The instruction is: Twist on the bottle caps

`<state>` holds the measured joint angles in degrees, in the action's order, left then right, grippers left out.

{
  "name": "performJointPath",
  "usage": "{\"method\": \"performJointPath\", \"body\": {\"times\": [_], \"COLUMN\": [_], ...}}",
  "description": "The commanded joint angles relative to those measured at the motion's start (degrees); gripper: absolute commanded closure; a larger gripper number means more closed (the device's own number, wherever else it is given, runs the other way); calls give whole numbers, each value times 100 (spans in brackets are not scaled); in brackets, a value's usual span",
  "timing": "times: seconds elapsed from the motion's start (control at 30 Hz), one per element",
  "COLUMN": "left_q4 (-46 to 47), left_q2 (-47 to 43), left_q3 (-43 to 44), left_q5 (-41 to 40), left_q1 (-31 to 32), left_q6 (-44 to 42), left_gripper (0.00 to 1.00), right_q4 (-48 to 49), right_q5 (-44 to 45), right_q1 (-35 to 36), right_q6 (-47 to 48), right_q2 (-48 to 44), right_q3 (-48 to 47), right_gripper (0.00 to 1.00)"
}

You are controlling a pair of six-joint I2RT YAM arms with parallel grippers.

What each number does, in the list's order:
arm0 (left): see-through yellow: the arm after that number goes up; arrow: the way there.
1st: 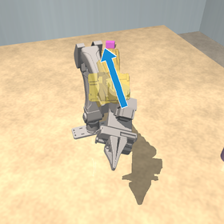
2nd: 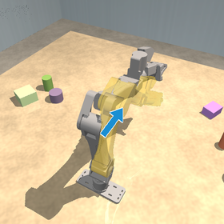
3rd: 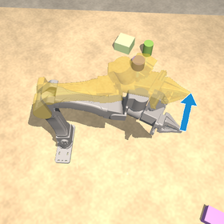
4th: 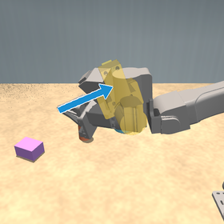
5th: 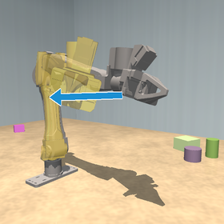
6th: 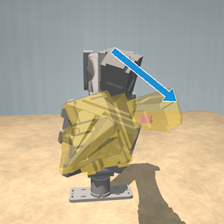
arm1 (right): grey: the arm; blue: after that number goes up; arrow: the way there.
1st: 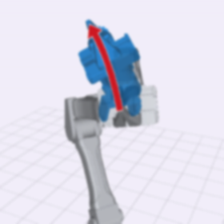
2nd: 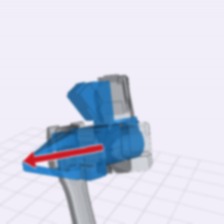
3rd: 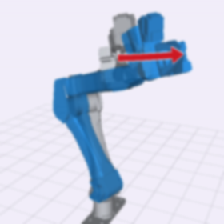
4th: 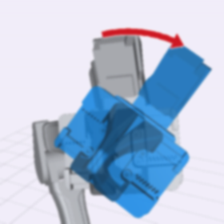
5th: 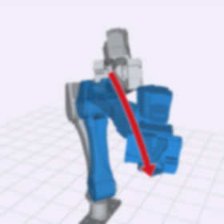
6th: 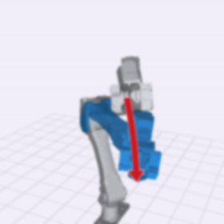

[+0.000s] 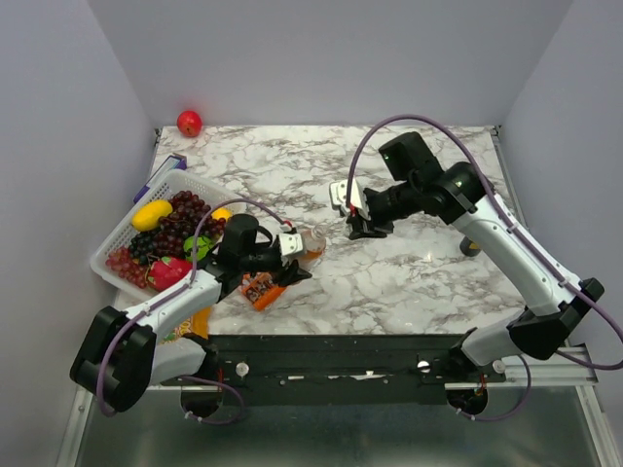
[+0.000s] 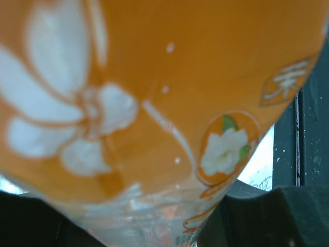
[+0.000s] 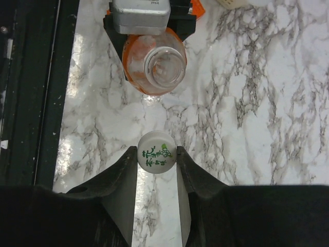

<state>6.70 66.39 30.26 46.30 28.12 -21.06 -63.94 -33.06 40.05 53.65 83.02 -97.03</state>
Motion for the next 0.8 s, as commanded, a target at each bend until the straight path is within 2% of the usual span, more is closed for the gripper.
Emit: {"method": "performJointPath", "body": {"times": [0.0, 0.17, 0.5, 0.6, 0.77], "left_q4": [604, 692, 1202, 1281, 1412], "left_q2": [41, 58, -73, -100, -179], "left_q3": [-55, -134, -442, -451, -521], "left_q5": [-7, -43, -122, -174, -244], "left_q1": [352, 607, 712, 748, 756], "left_q6": [-214, -206, 330, 339, 295], "left_gripper": [100, 100, 100, 100, 100], "right_q4": [-312, -285, -1030, -1374, -1183], "right_q5": [-166, -201, -236, -175, 88], "right_q1": [196, 371, 468, 705, 1039], "right_q6": [102, -82, -57, 242, 164], "right_q2": [179, 337, 556, 671, 680], "right_q3": [-307, -745, -1607, -1635, -1336], "right_gripper": [65, 65, 64, 64, 64]}}
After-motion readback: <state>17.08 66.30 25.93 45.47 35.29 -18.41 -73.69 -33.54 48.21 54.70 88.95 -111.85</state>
